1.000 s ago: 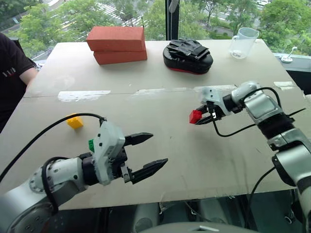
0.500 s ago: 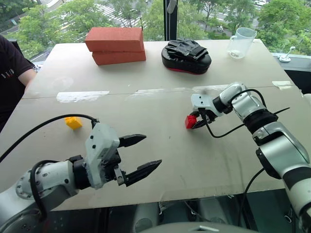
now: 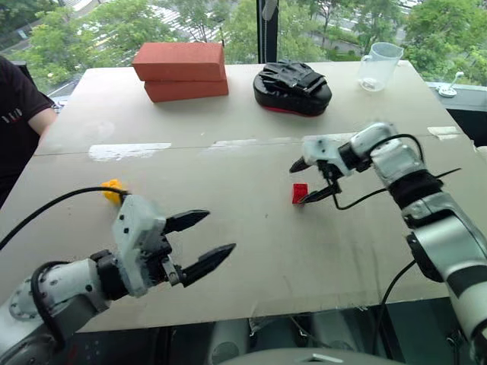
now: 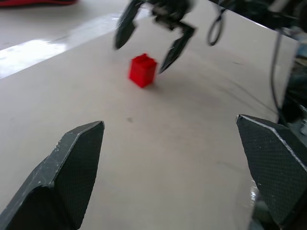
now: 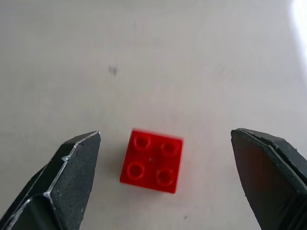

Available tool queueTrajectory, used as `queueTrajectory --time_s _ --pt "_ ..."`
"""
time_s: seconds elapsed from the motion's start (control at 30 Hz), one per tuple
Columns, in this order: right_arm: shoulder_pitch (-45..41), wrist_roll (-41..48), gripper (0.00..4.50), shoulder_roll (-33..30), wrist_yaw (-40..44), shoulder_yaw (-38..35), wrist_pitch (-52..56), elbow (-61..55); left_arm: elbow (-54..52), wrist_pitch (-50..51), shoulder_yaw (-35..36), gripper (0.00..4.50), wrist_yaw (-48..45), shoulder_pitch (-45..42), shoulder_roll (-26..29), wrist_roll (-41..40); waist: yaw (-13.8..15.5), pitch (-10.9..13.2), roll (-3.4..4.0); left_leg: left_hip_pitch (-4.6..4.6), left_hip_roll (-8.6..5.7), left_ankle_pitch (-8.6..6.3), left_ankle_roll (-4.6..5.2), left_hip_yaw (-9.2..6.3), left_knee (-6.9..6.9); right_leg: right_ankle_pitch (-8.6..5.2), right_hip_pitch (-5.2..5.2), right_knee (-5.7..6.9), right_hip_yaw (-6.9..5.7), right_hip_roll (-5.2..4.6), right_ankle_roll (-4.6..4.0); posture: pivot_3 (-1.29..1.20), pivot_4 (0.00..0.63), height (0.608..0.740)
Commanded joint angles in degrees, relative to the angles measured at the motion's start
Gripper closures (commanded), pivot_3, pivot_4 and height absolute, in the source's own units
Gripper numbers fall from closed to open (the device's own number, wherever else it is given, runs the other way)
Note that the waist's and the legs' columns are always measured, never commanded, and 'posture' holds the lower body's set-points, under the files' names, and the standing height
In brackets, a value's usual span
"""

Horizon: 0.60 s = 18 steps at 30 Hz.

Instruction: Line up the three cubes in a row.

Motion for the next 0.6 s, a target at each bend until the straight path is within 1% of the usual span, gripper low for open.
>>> queueTrajectory --time_s 0.03,0.07,0.13,0.17,0.23,0.33,0.47,0.53,0.6 --pt "7.7 11.3 0.04 -1.9 -1.9 -8.7 8.7 -18.8 3.5 -0.3 3.3 0.00 8.2 0.9 -3.6 5.6 0.2 0.0 -0.06 -0.01 0.01 0.00 0.00 -0.04 -0.01 0.00 0.01 0.00 0.00 0.00 0.00 0.00 0.150 0.740" --pt "12.1 15.8 0.04 -1.7 -5.0 -12.4 12.1 -26.4 4.5 0.9 3.5 0.00 12.4 0.3 -5.2 6.6 0.5 -0.1 -0.09 0.00 0.01 0.00 0.00 -0.08 -0.02 0.00 0.02 0.00 0.01 0.00 0.00 0.00 0.150 0.740" --pt "18.5 22.3 0.04 -1.6 -9.4 -16.9 18.0 -37.5 5.3 3.0 3.3 0.00 19.2 -1.7 -7.6 7.4 0.9 -0.1 -0.09 -0.01 0.03 -0.01 0.01 -0.15 -0.05 0.00 0.02 0.03 0.01 -0.03 0.00 0.00 0.150 0.740" --pt "21.0 24.6 0.04 -1.6 -11.6 -18.2 20.4 -41.7 5.5 4.1 2.6 0.00 22.8 -3.1 -8.8 8.3 1.0 -0.1 -0.09 -0.03 0.03 -0.02 0.02 -0.16 -0.08 0.00 0.01 0.02 0.00 -0.06 0.01 0.00 0.150 0.740" --pt "25.6 27.0 0.04 -2.7 -12.6 -19.2 20.7 -48.1 5.5 6.3 1.3 0.00 29.5 -6.3 -11.7 8.7 1.2 -0.1 -0.09 -0.03 0.04 -0.13 0.21 -0.16 -0.02 0.00 0.00 0.05 0.03 -0.23 0.01 0.00 0.150 0.740" --pt "28.3 28.7 0.04 -3.9 -13.1 -19.4 20.3 -51.8 5.8 8.8 0.5 0.00 35.1 -9.1 -13.6 9.8 1.2 -0.1 -0.24 0.07 0.03 -0.15 0.27 -0.10 0.04 -0.01 0.07 0.06 0.02 -0.29 0.06 0.00 0.150 0.740" --pt "30.5 29.6 0.04 -6.7 -11.8 -19.0 19.4 -53.3 6.2 12.5 -4.7 0.00 41.4 -11.5 -16.7 13.7 1.3 -0.2 -0.28 0.25 0.03 -0.15 0.28 -0.06 0.04 -0.03 0.21 0.06 0.02 -0.32 0.09 0.00 0.150 0.740" --pt "30.6 29.6 0.04 -7.6 -11.3 -18.6 18.6 -53.1 7.6 13.6 -5.6 0.00 43.3 -12.7 -19.0 14.6 1.3 -0.2 -0.32 0.43 0.02 -0.16 0.29 -0.01 0.03 -0.03 0.36 0.06 0.03 -0.35 0.08 0.00 0.150 0.740" --pt "30.5 29.7 0.04 -8.1 -11.2 -18.1 18.1 -52.9 8.7 13.8 -6.3 0.00 42.9 -13.2 -19.7 15.5 1.3 -0.2 -0.38 0.44 0.02 -0.16 0.29 -0.02 0.02 0.01 0.37 0.06 0.03 -0.35 0.00 0.00 0.150 0.740"
